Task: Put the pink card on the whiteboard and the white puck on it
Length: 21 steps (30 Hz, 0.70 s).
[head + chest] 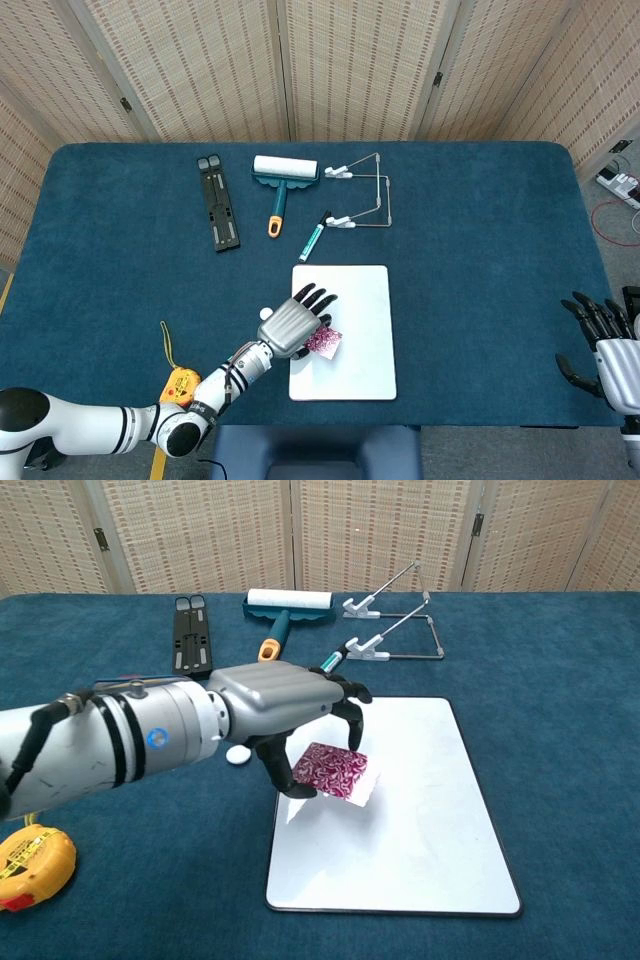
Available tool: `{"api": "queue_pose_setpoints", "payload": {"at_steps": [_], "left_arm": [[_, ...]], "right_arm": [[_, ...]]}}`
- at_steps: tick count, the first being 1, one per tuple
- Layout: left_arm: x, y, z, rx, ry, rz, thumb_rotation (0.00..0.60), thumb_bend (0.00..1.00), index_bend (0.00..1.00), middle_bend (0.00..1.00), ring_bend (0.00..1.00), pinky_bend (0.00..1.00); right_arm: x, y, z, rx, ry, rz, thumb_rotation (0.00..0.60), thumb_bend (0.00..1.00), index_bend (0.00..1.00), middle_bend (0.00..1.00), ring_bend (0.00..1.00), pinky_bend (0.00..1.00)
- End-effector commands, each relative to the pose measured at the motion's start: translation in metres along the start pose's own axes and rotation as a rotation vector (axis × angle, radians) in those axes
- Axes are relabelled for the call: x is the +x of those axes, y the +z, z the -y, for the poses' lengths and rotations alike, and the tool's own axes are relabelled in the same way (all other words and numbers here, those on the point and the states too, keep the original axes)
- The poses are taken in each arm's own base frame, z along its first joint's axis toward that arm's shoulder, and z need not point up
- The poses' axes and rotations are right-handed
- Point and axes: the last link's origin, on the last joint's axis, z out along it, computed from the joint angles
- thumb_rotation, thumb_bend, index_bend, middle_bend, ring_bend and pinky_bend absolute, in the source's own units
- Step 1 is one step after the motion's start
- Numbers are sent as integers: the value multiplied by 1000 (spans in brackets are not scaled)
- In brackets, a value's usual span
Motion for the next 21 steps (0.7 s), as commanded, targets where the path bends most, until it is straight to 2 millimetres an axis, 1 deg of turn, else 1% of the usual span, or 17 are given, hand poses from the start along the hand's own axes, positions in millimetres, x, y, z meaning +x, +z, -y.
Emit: {"api": "queue_pose_setpoints", "payload": {"at_steps": [1, 2, 4, 6, 8, 12, 14, 18, 21], "left_arm": [[-1, 13, -11, -4, 15, 14, 600, 318, 369, 78, 41, 0], [-2, 15, -13, -2, 15, 17, 600, 317, 354, 78, 40, 0], [-2, 19, -15, 4, 11, 20, 600, 314, 265, 78, 39, 0], [-2, 21, -15, 10, 15, 20, 600, 313, 202, 78, 39, 0], [-1, 20, -13, 18, 21, 20, 600, 312, 183, 78, 39, 0], [2, 15, -6, 36, 14, 8, 600, 311, 219, 78, 39, 0], [2, 10, 1, 53, 12, -5, 600, 312, 253, 78, 39, 0], [-3, -2, 21, 88, 32, -1, 600, 313, 317, 78, 39, 0], [-12, -8, 37, 124, 41, 20, 600, 315, 356, 78, 39, 0]], "right_arm": [[1, 0, -1, -3, -2, -2, 600, 368, 115, 103, 119, 0], [1, 0, -1, -4, -2, -3, 600, 368, 115, 103, 119, 0], [2, -1, -2, -10, -2, -5, 600, 367, 115, 103, 118, 0], [2, -1, -2, -12, -1, -6, 600, 367, 115, 103, 119, 0], [2, 0, -2, -14, 1, -7, 600, 367, 115, 103, 119, 0], [1, 1, -2, -12, 2, -5, 600, 367, 115, 103, 119, 0], [1, 2, 0, -6, 2, -3, 600, 368, 115, 103, 118, 0], [1, 3, 1, 4, 0, -1, 600, 367, 115, 103, 117, 0], [0, 4, 2, 8, -1, 1, 600, 367, 115, 103, 117, 0]]}}
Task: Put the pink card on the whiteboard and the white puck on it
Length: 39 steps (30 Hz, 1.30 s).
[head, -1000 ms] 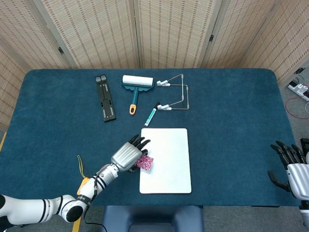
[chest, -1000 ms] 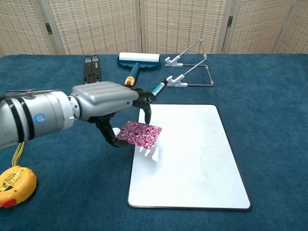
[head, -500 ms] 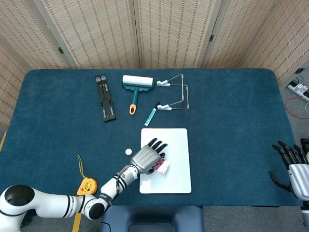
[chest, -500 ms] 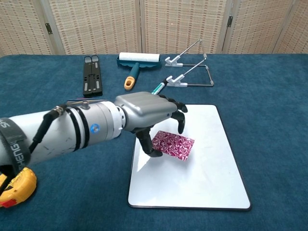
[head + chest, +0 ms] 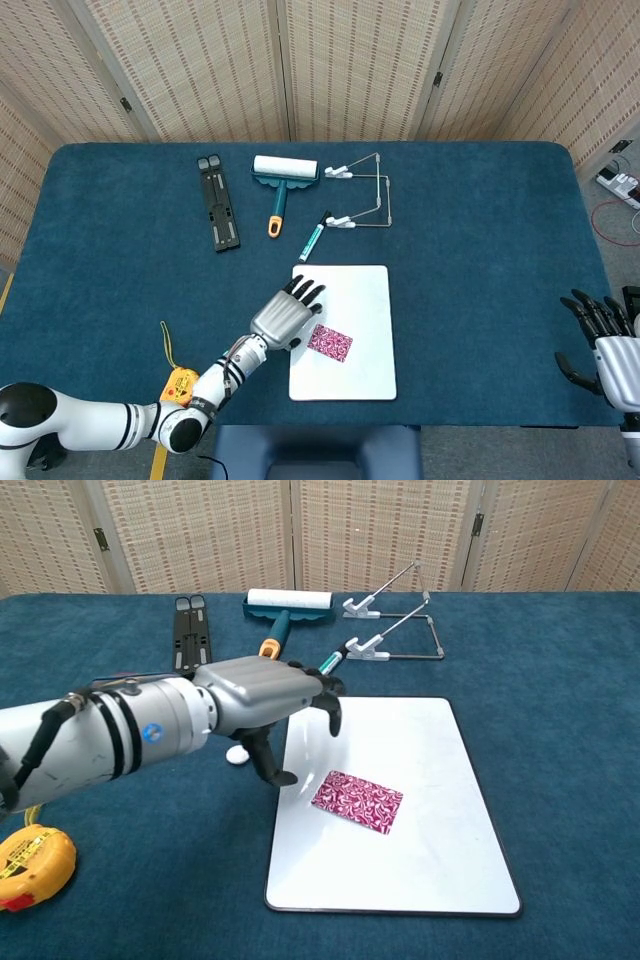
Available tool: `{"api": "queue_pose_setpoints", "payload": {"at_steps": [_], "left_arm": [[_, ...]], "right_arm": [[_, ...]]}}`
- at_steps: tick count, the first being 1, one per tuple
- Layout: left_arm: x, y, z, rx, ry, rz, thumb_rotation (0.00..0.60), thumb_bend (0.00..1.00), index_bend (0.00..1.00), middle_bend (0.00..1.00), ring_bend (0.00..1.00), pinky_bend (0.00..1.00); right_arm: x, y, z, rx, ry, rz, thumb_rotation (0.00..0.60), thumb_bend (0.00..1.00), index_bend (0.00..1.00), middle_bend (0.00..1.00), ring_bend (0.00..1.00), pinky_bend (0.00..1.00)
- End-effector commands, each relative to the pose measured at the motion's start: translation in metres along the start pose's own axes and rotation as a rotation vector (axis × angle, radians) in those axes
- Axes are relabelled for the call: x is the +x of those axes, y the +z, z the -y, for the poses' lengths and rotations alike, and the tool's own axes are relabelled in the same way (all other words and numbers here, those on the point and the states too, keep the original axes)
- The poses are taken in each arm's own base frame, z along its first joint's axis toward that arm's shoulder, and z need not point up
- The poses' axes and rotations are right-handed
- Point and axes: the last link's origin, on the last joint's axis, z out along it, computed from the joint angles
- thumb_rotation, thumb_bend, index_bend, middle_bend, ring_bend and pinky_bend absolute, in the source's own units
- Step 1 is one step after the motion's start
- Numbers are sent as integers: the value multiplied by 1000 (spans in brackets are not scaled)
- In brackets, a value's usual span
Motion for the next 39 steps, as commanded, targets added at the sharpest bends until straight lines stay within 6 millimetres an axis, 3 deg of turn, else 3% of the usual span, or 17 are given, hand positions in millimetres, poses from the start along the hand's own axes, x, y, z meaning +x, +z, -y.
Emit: {"api": "queue_pose_setpoints", "payload": {"at_steps": [1, 9, 16, 39], "left_arm": [[-10, -4, 18, 41, 6, 22, 600, 316, 362, 78, 39, 0], [-20, -4, 46, 112, -21, 35, 600, 318, 374, 78, 46, 0], [-22, -6, 59, 140, -20, 42, 600, 328, 402, 78, 47, 0], [-29, 0, 61, 158, -25, 55, 600, 362, 462, 97, 59, 0]], "right_arm": [[-1, 0, 1, 3, 1, 3, 600, 367, 115, 103, 117, 0], [-1, 1, 3, 11, -1, 1, 600, 367, 115, 103, 116, 0], [0, 1, 2, 10, -1, -1, 600, 368, 115, 103, 116, 0], [0, 0, 0, 3, 2, -1, 600, 367, 115, 103, 118, 0]]}}
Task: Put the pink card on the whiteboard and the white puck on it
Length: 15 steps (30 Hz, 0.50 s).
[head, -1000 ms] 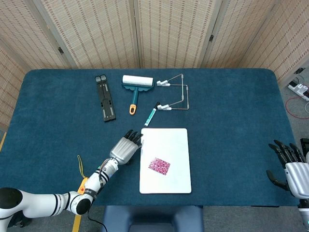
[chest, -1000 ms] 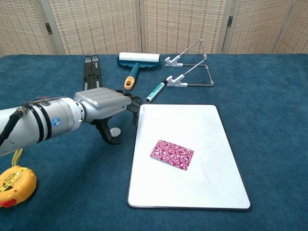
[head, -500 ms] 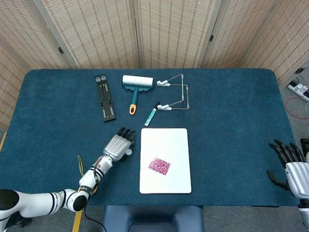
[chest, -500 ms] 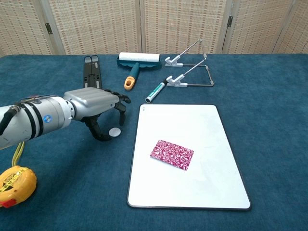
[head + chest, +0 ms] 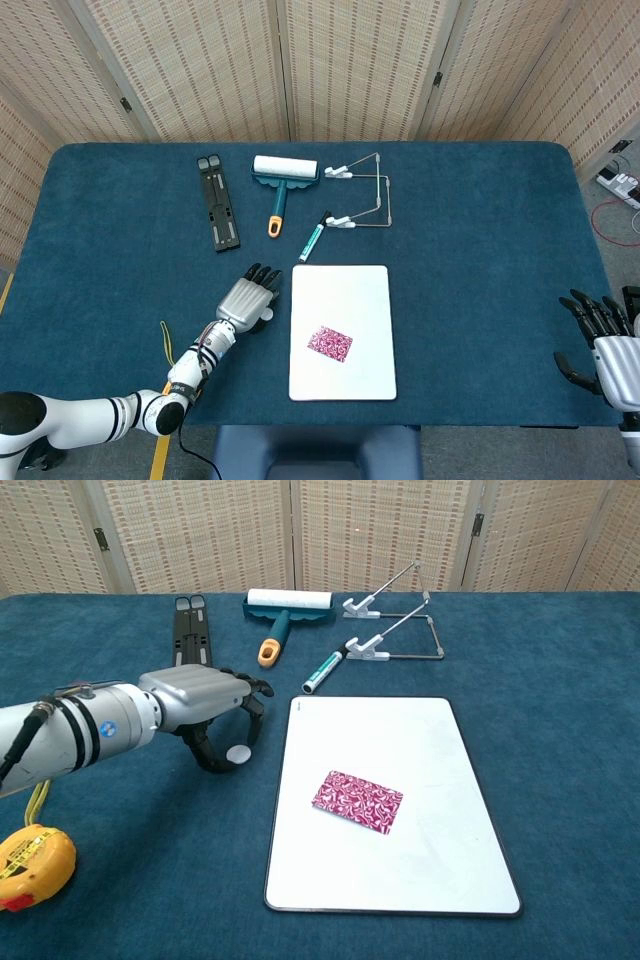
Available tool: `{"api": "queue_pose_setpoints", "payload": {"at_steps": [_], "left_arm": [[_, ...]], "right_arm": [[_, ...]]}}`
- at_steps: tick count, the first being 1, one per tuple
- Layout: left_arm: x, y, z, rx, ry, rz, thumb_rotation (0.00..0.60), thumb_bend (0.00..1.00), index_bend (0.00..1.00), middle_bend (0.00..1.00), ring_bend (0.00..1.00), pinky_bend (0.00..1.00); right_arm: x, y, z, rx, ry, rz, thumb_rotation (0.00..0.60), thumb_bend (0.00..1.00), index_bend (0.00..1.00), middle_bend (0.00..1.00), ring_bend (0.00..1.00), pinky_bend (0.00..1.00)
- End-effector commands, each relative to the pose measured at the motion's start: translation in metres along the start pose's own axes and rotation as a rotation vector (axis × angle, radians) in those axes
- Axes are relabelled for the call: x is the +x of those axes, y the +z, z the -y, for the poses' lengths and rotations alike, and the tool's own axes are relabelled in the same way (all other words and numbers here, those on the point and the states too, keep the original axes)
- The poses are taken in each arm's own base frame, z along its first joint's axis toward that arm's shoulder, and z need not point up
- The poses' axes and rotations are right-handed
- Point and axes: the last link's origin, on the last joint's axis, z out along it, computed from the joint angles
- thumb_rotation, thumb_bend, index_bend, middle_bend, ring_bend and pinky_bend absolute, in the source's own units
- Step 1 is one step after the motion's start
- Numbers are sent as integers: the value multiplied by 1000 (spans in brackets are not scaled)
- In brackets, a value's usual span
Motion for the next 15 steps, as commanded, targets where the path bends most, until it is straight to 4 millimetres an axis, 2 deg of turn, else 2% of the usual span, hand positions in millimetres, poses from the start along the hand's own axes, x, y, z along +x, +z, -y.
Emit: {"api": "queue_pose_setpoints", "payload": {"at_steps": [1, 15], "left_arm": [[-1, 0, 1, 3, 2, 1, 600, 365, 467, 97, 59, 0], [0, 0, 5, 9, -8, -4, 600, 382, 514, 108, 63, 0]], "right_arm": [[0, 0, 0, -1, -1, 0, 600, 367, 115, 103, 118, 0], [1, -1, 2, -1, -5, -1, 600, 368, 115, 103, 118, 0]]}}
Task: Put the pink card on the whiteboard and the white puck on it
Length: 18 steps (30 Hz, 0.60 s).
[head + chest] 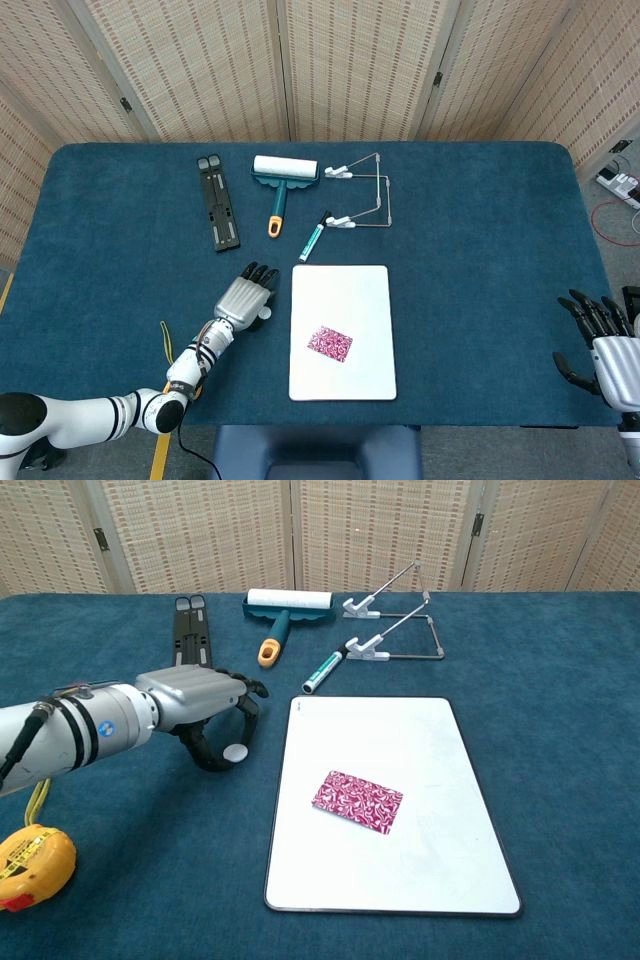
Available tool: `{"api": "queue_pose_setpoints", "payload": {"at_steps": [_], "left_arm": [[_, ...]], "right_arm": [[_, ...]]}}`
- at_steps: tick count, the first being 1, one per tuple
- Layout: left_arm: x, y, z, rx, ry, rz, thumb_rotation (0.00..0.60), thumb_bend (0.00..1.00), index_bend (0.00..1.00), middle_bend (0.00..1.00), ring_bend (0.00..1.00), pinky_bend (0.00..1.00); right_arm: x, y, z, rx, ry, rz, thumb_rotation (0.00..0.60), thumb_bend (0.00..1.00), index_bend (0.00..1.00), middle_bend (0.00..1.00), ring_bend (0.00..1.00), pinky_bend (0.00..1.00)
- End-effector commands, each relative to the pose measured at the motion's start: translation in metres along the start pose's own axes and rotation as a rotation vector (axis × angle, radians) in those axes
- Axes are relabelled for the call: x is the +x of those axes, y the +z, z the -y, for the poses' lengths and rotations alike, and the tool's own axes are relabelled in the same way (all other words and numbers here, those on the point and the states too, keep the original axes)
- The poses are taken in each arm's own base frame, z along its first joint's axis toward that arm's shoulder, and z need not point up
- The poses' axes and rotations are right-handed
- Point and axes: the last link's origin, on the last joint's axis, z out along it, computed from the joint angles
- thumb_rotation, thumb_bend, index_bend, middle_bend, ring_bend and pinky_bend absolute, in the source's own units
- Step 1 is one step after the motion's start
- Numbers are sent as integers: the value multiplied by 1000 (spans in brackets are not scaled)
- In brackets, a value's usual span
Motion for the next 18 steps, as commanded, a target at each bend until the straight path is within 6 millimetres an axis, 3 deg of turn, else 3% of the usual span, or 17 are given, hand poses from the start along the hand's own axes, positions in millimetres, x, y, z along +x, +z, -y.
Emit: {"api": "queue_pose_setpoints", "payload": {"at_steps": [1, 8, 18], "left_arm": [[3, -2, -1, -7, -3, -11, 600, 382, 516, 108, 63, 0], [23, -15, -20, -93, -12, -68, 600, 381, 516, 109, 63, 0], [34, -30, -72, -257, -13, -88, 600, 381, 516, 109, 63, 0]], "right_arm": [[0, 0, 0, 1, -1, -1, 600, 368, 115, 103, 118, 0], [0, 0, 1, 1, -3, 0, 600, 368, 115, 103, 118, 0], [0, 2, 2, 5, 1, -1, 600, 367, 115, 103, 117, 0]]}}
